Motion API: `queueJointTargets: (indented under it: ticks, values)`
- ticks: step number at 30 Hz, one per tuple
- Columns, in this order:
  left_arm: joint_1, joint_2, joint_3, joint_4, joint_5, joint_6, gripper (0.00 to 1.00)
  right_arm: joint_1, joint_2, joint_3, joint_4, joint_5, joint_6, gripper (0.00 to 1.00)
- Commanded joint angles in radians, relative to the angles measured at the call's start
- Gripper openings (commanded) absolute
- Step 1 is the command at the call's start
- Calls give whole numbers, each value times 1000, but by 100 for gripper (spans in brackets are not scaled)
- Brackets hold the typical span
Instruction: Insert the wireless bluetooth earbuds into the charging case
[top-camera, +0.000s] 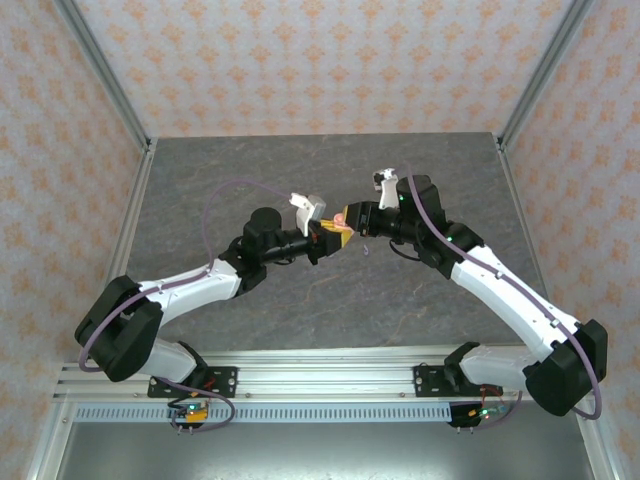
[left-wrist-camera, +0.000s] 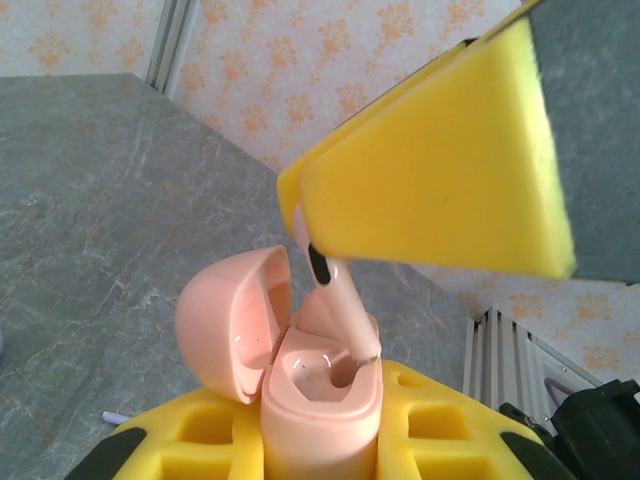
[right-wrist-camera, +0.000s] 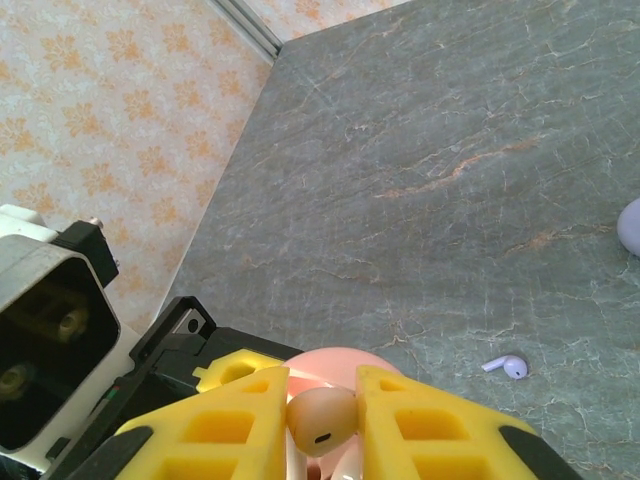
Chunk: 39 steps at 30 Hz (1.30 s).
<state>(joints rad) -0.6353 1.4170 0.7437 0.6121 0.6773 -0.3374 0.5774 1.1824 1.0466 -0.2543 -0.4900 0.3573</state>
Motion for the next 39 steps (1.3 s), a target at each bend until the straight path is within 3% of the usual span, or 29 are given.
queueJointTargets:
  ticks: [1, 39]
  values:
    - [-10, 12, 35, -5, 24, -16, 6, 9, -14, 33, -8, 15, -24, 23]
    - [-10, 2, 65, -36, 38, -39, 5, 25, -4, 32, -44, 60, -47, 22]
